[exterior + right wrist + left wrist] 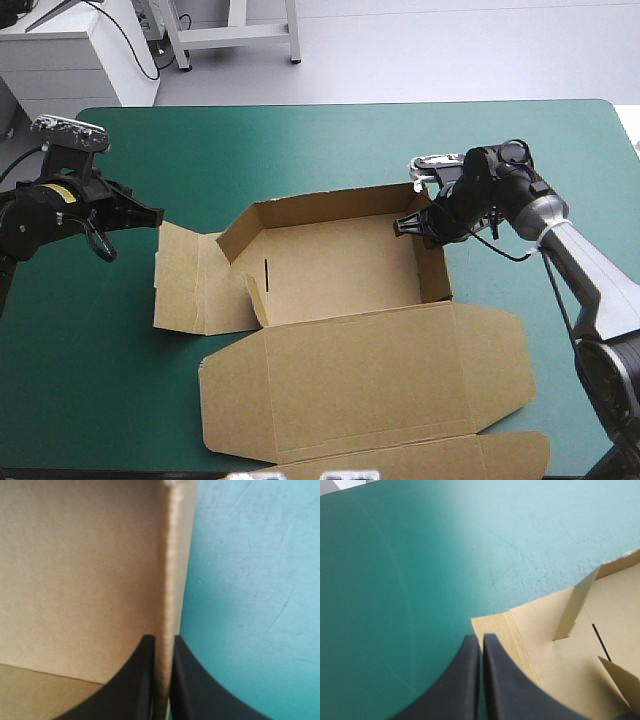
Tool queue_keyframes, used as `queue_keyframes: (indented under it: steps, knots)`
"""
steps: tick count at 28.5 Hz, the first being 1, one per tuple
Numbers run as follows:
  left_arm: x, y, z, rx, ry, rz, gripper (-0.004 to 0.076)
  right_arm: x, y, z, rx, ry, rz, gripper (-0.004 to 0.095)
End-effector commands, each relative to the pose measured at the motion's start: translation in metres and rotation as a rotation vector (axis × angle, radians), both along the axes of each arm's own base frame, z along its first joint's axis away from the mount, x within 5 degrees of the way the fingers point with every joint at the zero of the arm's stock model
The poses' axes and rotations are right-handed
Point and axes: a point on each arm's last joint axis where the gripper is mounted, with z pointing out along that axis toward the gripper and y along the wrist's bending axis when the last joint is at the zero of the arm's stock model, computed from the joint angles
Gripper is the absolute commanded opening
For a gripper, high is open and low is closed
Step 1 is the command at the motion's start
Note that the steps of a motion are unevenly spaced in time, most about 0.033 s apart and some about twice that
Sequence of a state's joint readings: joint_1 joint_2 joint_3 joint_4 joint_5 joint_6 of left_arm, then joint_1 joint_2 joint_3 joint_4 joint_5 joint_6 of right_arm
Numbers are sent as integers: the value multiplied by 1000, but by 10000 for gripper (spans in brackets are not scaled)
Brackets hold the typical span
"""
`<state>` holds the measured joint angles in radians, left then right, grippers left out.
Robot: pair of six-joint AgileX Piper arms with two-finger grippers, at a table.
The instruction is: Fold the box
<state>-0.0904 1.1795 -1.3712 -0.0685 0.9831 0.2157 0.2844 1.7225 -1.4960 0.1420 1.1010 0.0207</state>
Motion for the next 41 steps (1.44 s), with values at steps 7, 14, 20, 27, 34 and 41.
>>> queue_keyframes:
  steps: [7,14,20,27,34,41]
  knots:
    - [-4,2,19,-6,-115,16,8,0,4,47,59,-105,12,631]
    - [-4,2,19,-5,-117,16,8,-10,2,85,72,-140,26,630]
    - [-4,2,19,-5,-120,17,8,-29,-4,112,103,-207,-1,630]
    - [-4,2,19,-3,-117,15,8,-48,-8,128,137,-245,-9,630]
    - [-4,2,19,-3,-117,15,8,-47,-9,101,102,-158,-13,630]
    - [-4,2,19,-7,-116,14,8,-28,-6,63,40,-56,-18,630]
